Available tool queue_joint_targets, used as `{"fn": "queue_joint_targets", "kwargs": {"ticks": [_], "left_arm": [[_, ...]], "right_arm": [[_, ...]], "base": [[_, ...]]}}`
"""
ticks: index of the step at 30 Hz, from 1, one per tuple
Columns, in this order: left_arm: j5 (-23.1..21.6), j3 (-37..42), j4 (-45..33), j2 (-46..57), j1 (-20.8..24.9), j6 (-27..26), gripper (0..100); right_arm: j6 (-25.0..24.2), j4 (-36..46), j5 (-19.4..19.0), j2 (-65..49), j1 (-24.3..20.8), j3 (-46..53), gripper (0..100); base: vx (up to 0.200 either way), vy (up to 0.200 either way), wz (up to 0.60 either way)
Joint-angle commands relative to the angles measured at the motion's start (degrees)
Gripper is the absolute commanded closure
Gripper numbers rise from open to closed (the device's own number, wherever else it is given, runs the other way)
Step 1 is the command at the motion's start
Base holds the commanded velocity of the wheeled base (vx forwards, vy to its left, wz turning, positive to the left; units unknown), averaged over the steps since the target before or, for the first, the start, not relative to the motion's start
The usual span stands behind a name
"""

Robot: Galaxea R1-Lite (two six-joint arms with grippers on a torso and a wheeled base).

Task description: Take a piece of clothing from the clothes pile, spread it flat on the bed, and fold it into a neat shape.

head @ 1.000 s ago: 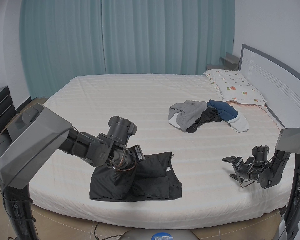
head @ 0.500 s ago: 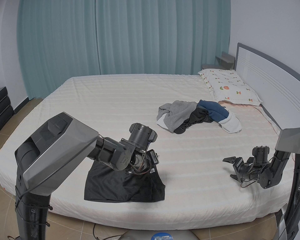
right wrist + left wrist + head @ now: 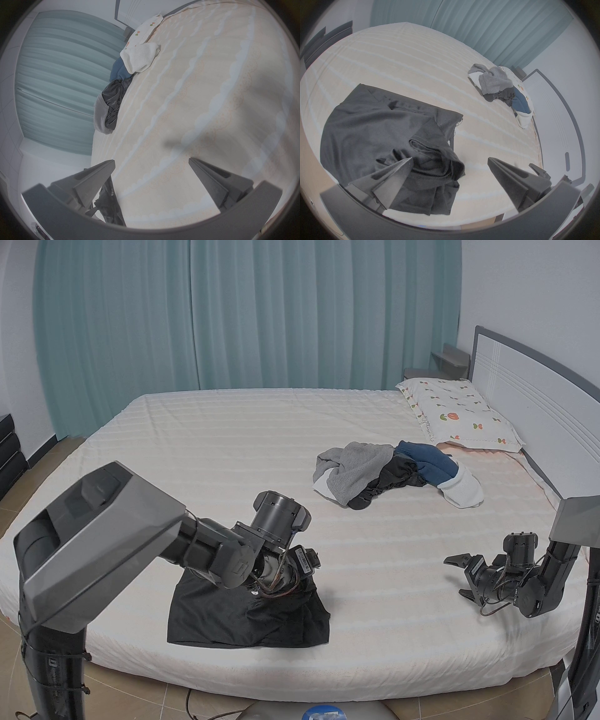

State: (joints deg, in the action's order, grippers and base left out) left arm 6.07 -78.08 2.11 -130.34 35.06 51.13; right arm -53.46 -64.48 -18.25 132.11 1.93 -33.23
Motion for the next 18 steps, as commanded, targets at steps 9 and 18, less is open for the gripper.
{"fn": "queue_joint_targets", "kwargs": {"ticks": [9, 18], "left_arm": [[-8.9, 15.9, 3.3, 14.6, -8.8, 0.5, 0], [-17.7, 19.4, 5.3, 14.6, -16.3, 7.8, 0]], "right_arm": [[0.0, 0.1, 0.1, 0.1, -0.1, 0.1, 0], [0.0, 0.1, 0.3, 0.3, -0.4, 0.1, 0]], "base": [[0.000, 0.000, 0.00], [0.000, 0.089, 0.00]]}}
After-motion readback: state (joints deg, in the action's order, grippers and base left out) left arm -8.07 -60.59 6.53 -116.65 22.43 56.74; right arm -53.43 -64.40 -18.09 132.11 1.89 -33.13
